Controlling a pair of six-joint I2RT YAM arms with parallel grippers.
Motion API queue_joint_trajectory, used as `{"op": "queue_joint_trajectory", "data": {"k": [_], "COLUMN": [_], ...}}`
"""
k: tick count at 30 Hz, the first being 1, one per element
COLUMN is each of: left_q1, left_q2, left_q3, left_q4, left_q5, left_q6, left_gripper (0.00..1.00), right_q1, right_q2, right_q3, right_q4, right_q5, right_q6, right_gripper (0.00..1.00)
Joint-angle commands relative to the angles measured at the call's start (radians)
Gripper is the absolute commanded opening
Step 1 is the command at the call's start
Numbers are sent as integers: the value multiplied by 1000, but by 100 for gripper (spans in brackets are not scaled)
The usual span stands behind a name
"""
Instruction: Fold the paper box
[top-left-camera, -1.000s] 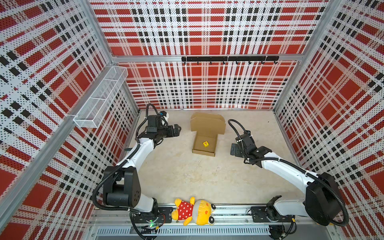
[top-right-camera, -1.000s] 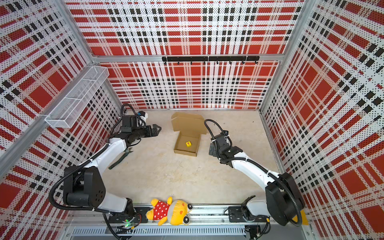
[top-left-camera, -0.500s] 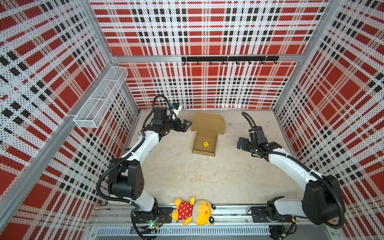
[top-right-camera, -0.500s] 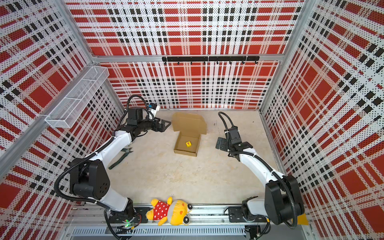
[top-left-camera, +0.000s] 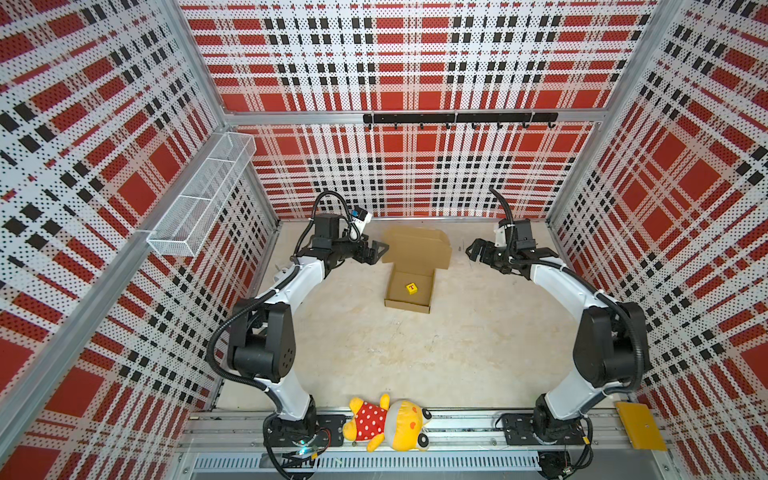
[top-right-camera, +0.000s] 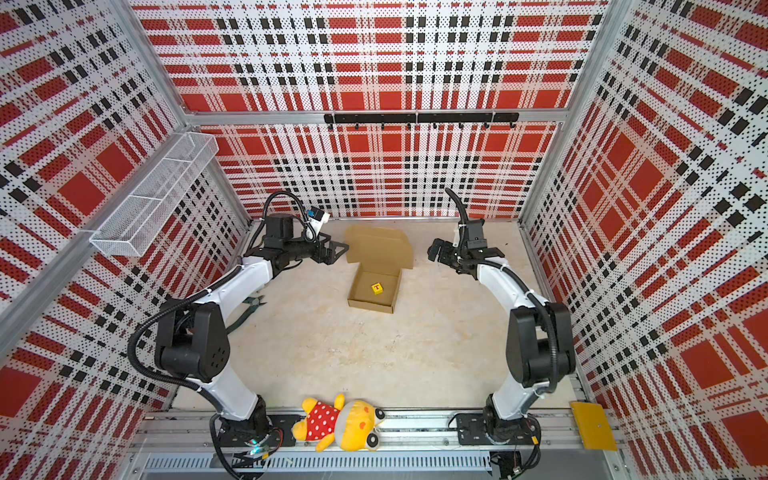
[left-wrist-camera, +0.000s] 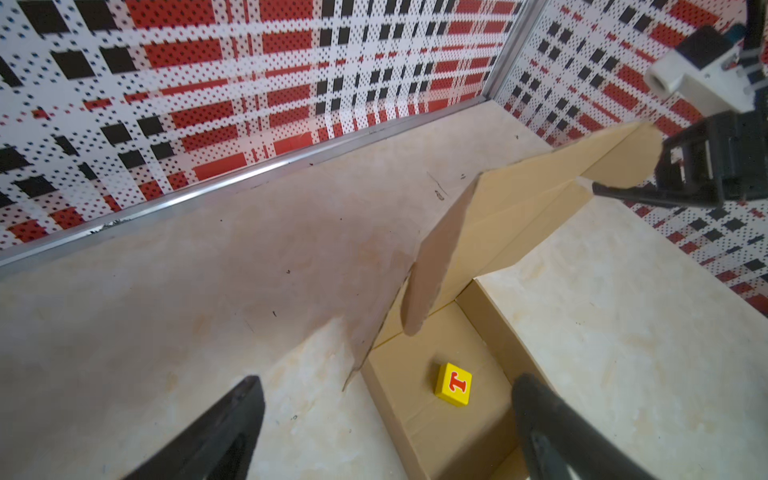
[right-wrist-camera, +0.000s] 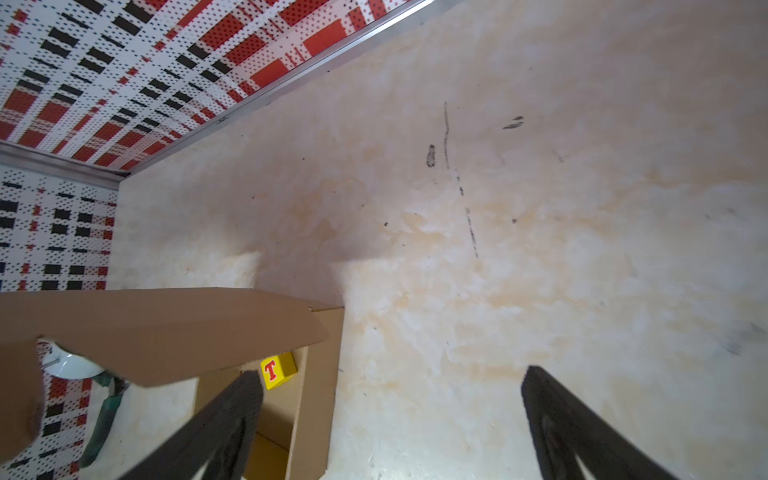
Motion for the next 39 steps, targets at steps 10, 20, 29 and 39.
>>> {"op": "queue_joint_trajectory", "data": {"k": [10,20,29,39], "left_q1": [-28,-59,-62,-68], "left_q2": [145,149,137,94], "left_q3": [198,207,222,156], "left_q4": [-124,-191,-210,-145], "left_q5": [30,5,-65,-74], "left_q6": [75,87,46,-38], "left_gripper": [89,64,50,28], "right_q1": [0,0,7,41], "right_q2": [150,208,201,178], "right_q3": [120,168,142,95], "right_q4": [4,-5,21,35], "right_q5": [-123,-200,-252,-243], "right_q6": [-52,-74,-81,-81], "right_gripper": [100,100,100,99]}}
